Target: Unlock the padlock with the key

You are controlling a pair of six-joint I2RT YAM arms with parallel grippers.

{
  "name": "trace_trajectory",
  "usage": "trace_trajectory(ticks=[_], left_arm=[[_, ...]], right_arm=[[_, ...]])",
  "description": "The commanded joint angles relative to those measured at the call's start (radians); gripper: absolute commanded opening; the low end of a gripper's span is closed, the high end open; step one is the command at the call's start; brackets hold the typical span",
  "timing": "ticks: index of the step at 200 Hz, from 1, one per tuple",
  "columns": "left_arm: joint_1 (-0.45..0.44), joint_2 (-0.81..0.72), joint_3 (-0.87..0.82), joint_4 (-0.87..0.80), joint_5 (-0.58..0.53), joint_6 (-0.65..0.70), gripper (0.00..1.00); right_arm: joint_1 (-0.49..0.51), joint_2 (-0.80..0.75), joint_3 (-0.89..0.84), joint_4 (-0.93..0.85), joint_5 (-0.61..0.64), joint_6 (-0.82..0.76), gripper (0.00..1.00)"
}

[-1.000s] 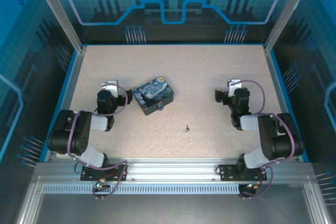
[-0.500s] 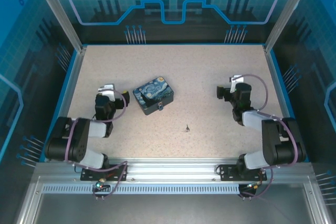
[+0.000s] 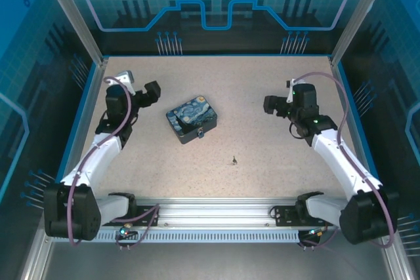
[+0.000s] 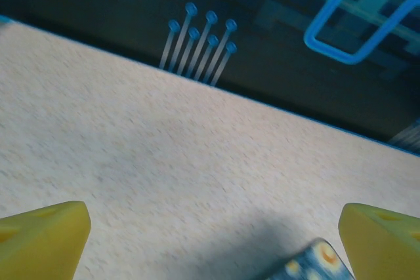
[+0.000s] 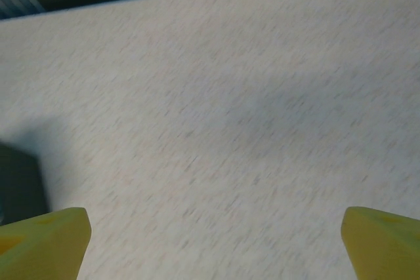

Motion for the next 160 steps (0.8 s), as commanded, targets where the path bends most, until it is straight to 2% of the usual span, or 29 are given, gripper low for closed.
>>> trace_trajectory(ticks=[1, 30, 66, 106, 130, 147, 160], left_arm=[[-0.083, -0.016, 0.026, -0.179, 0.128, -0.112, 0.99], [-0.233, 0.009, 0.033, -0.165, 0.127, -0.148, 0.99], [-0.342, 0.093, 0.051, -0.078, 0.160, -0.205, 0.99], [-0.379, 0.161, 0.080, -0.020, 0.168, -0.221, 0.99], [-0.388, 0.172, 0.088, -0.017, 0.168, -0.215, 0.99], [-0.391, 0.170, 0.085, -0.023, 0.165, -0.214, 0.99], [-0.392, 0.163, 0.082, -0.020, 0.161, -0.211, 0.99]], right_arm=[[0.085, -0.049, 0.023, -0.286, -0.026, 0.157, 0.98], [0.188, -0.093, -0.060, -0.315, -0.059, 0.325, 0.92], [0.316, -0.069, -0.165, -0.261, -0.060, 0.472, 0.87], [0.432, 0.056, -0.198, -0.173, -0.101, 0.563, 0.78], [0.498, 0.140, -0.167, -0.147, -0.122, 0.626, 0.65], [0.537, 0.183, -0.143, -0.164, -0.096, 0.648, 0.62], [0.545, 0.210, -0.136, -0.165, -0.088, 0.652, 0.55]])
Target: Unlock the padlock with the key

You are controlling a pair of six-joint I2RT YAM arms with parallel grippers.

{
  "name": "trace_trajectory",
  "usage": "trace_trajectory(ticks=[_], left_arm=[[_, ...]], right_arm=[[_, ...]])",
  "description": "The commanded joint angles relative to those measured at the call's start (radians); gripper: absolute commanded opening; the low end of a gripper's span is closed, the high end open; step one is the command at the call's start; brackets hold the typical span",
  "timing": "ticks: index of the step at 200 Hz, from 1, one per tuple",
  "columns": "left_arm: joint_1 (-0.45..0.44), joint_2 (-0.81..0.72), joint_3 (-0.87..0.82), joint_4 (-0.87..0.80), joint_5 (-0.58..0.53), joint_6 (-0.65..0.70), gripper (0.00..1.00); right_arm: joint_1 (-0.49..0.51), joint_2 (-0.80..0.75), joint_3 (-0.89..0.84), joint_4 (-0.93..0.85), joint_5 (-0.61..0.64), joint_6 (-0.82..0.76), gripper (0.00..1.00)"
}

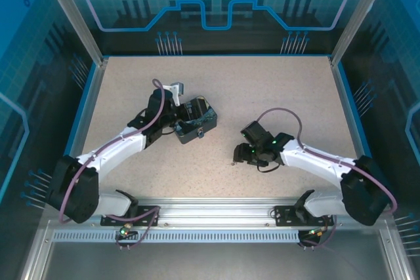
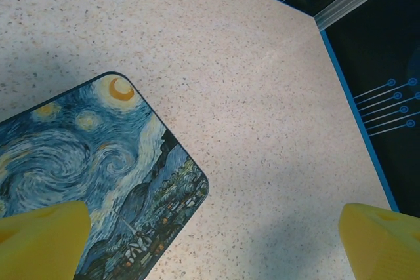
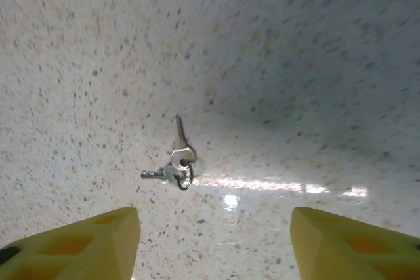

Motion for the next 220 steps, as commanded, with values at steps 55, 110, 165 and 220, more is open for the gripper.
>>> trace_trajectory(ticks=[55, 110, 165, 220], left_arm=[[-0.008, -0.038, 0.017, -0.002, -0.008, 0.017, 0.99], [-0.009, -0.046, 0.013, -0.011, -0.014, 0.023, 0.99], [-0.008, -0.051, 0.013, -0.025, -0.018, 0.029, 0.99], [-0.009, -0.061, 0.021, -0.041, -0.019, 0.044, 0.99]], right_arm=[[0.031, 0.120, 0.084, 0.004, -0.021, 0.047, 0.48], [0.031, 0.169, 0.104, -0.001, -0.046, 0.045, 0.40], [0.032, 0.244, 0.129, 0.004, -0.081, 0.040, 0.33], [0.032, 0.280, 0.125, 0.019, -0.082, 0.044, 0.27]])
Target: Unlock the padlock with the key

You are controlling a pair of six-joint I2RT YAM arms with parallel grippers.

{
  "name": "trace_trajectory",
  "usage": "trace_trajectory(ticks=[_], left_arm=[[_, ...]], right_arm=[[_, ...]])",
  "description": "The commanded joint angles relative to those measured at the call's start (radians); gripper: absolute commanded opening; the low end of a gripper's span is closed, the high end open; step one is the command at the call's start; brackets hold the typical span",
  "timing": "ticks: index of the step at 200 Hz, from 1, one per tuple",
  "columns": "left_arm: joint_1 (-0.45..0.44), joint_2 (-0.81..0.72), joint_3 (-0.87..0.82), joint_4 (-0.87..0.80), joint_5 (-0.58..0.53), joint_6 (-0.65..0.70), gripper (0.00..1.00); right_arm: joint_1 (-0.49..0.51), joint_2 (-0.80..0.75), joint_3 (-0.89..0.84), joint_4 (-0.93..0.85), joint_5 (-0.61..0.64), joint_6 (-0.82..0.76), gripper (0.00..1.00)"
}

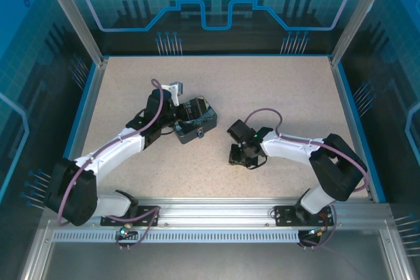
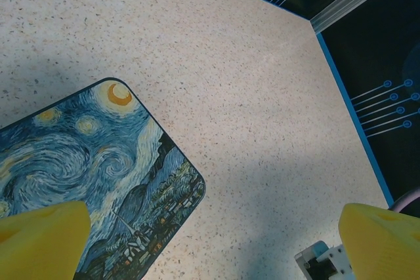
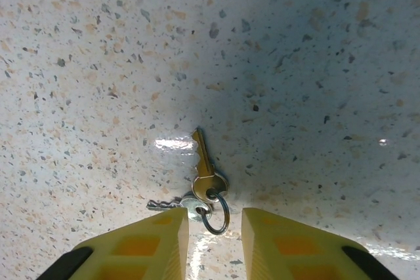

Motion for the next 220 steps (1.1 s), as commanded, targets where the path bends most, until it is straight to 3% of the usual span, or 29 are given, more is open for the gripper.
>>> trace_trajectory(ticks=[1, 75, 130, 180, 220], left_arm=[[-0.008, -0.036, 0.020, -0.025, -0.014, 0.033, 0.99], [-0.008, -0.050, 0.022, -0.040, -0.012, 0.035, 0.99], [-0.008, -0.061, 0.026, -0.066, -0.018, 0.049, 0.99], [-0.007, -0.096, 0.041, -0.085, 0.004, 0.079, 0.99], [-0.006, -0.156, 0.056, -0.094, 0.063, 0.142, 0.99]], right_arm=[[0.009, 0.024, 0.018, 0.002, -0.012, 0.002, 0.26], [0.007, 0.076, 0.034, 0.004, -0.015, -0.012, 0.18], [0.000, 0.075, 0.035, -0.007, 0.006, -0.055, 0.02], [-0.003, 0.006, 0.053, -0.014, 0.083, -0.269, 0.00], [-0.037, -0.173, -0.081, 0.156, 0.088, -0.452, 0.00]])
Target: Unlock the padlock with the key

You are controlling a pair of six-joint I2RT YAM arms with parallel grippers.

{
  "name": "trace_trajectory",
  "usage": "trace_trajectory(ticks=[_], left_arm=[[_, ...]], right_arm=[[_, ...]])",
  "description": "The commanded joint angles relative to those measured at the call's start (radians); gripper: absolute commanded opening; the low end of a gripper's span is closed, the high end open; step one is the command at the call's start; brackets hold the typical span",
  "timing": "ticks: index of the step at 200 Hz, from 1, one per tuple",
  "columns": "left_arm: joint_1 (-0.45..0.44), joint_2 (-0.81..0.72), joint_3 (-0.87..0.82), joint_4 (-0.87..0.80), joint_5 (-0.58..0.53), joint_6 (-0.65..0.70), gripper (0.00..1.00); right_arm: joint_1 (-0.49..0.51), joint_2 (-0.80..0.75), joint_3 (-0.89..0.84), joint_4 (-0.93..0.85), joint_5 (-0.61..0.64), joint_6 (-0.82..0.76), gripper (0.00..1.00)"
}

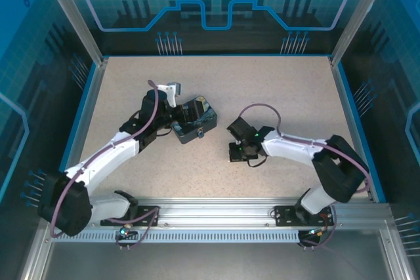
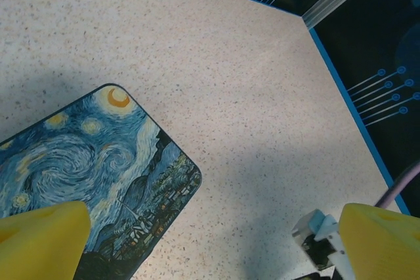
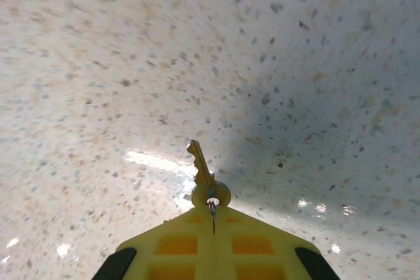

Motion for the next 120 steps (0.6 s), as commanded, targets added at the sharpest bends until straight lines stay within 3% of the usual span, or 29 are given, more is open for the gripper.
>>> trace_trajectory(ticks=[1, 62, 120], left_arm=[[-0.007, -0.057, 0.053, -0.012, 0.058, 0.066, 0.99], [-0.007, -0.073, 0.099, 0.040, 0.294, 0.067, 0.97], [-0.045, 0.040, 0.175, 0.121, 0.464, -0.005, 0.80]], right_arm=[[-0.029, -0.113, -0.069, 0.096, 0.020, -0.154, 0.00], [-0.129, -0.428, -0.140, 0.328, -0.098, -0.379, 0.00], [-0.153, -0.497, -0.032, 0.351, -0.221, -0.571, 0.00]])
